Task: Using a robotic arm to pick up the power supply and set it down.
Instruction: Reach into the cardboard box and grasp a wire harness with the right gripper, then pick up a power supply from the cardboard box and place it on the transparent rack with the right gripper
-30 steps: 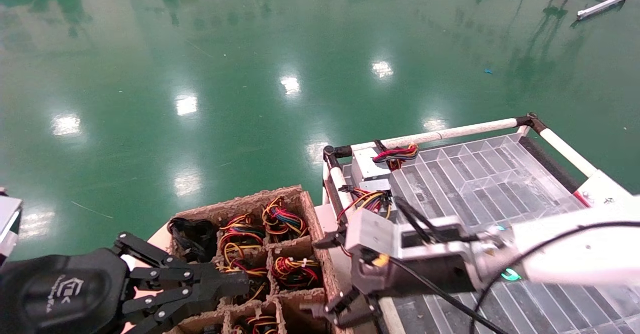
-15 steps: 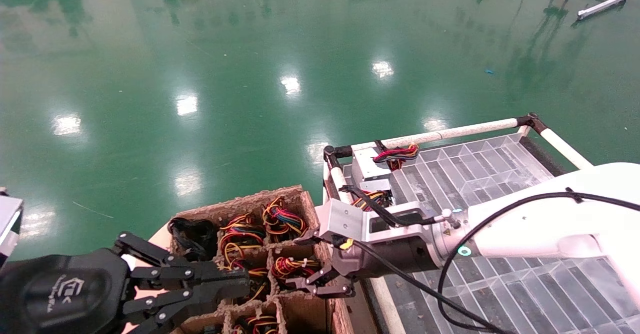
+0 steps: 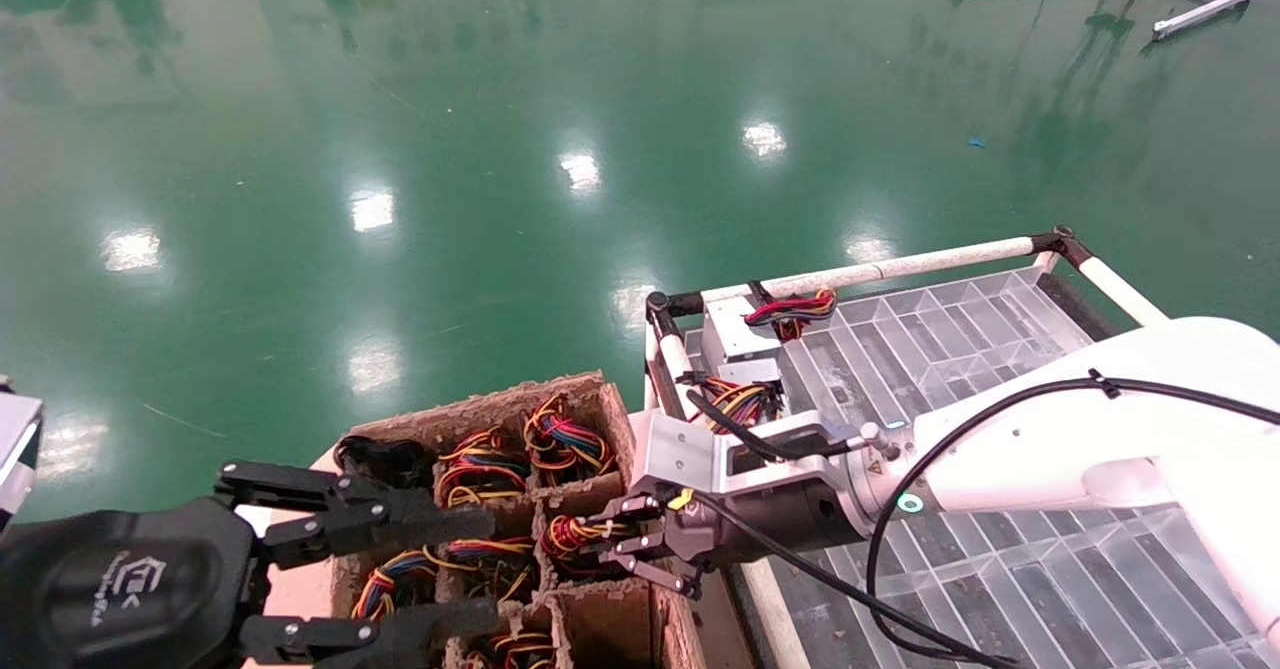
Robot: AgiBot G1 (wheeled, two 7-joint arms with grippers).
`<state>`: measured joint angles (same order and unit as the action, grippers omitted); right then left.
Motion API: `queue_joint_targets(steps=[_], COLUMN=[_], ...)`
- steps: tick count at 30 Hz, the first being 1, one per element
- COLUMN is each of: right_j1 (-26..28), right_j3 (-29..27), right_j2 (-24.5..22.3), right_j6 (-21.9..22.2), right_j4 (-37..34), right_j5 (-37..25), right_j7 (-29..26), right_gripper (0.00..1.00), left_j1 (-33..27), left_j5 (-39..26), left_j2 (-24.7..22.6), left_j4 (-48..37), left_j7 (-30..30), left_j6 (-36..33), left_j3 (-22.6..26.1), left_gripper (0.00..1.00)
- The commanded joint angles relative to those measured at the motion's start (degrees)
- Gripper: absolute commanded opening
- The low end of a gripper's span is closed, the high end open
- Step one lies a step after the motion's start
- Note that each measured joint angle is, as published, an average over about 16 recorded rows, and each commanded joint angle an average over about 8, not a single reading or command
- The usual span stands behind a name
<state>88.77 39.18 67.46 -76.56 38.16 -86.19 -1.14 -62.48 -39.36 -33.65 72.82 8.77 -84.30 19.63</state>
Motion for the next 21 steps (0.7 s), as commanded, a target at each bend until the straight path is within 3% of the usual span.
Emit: queue_joint_targets(steps=[1,11,21], right_j1=[0.14,0.41,0.86], right_j3=[0.17,-1.35,-7.45], right_j2=[0.24,-1.39,-6.2], right_j6=[-0.01,-1.5,-4.17], right_j4=[-0.26,1.47,6.03], right_j5=[-0.23,2.31,11.67], right_j7=[0.02,-0.84,-1.22], right_gripper=[0.0,0.0,0.0], left_j1=[0.0,0.0,-0.01], left_j5=[0.0,0.01,0.01], left_j2=[0.0,0.0,0.01], left_j4=[0.0,0.0,0.0], left_j7=[0.0,-0.01,-0.01], left_j6=[0.0,0.0,0.01], left_j3=[0.0,0.01,0.02], left_gripper=[1.0,1.0,1.0])
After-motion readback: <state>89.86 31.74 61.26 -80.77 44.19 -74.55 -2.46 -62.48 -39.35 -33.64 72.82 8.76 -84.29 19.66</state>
